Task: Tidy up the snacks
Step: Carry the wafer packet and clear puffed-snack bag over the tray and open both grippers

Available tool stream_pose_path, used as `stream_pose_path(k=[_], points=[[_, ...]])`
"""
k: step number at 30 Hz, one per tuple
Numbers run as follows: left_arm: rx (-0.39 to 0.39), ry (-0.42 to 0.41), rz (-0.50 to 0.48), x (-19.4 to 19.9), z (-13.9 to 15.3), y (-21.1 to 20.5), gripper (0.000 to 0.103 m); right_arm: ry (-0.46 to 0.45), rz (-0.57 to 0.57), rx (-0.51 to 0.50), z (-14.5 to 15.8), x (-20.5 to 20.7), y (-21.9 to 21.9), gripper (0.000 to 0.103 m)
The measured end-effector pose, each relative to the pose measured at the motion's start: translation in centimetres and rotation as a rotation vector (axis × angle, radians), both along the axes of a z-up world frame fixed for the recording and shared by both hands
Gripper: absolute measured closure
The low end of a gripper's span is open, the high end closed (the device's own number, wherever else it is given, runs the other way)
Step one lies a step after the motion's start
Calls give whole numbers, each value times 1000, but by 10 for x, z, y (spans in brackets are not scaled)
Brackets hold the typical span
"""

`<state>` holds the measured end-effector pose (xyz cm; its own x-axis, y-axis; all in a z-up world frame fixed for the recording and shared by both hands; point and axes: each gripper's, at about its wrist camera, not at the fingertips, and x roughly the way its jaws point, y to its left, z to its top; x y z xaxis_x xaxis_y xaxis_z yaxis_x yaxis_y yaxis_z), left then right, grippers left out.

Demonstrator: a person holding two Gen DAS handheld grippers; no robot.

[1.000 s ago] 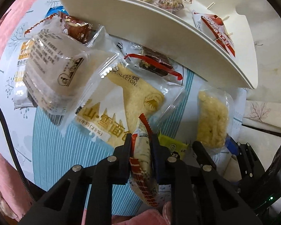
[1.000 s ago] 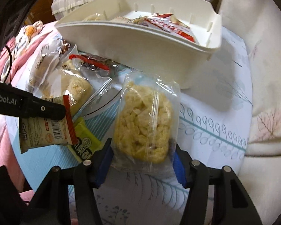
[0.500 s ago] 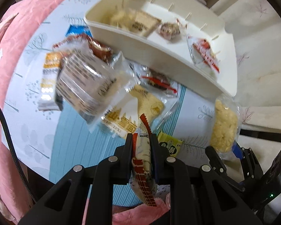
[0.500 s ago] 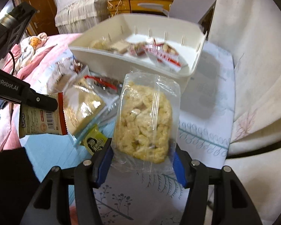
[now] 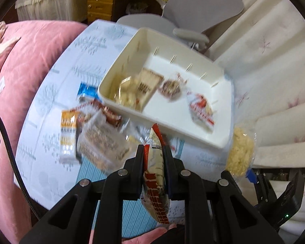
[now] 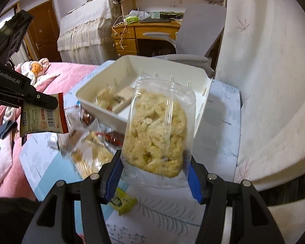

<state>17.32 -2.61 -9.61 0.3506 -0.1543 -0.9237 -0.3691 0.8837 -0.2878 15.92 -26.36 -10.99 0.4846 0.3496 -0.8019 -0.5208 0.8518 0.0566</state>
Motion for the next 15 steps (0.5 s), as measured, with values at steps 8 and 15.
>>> stream_pose_path(k=[8,15], points=[[-24,-129,-32,34,-1,15,88,-7,-47,74,8,25,16,45],[-23,-235,-136,62,-6,18,88,21,-110,89,2,46,30,45]])
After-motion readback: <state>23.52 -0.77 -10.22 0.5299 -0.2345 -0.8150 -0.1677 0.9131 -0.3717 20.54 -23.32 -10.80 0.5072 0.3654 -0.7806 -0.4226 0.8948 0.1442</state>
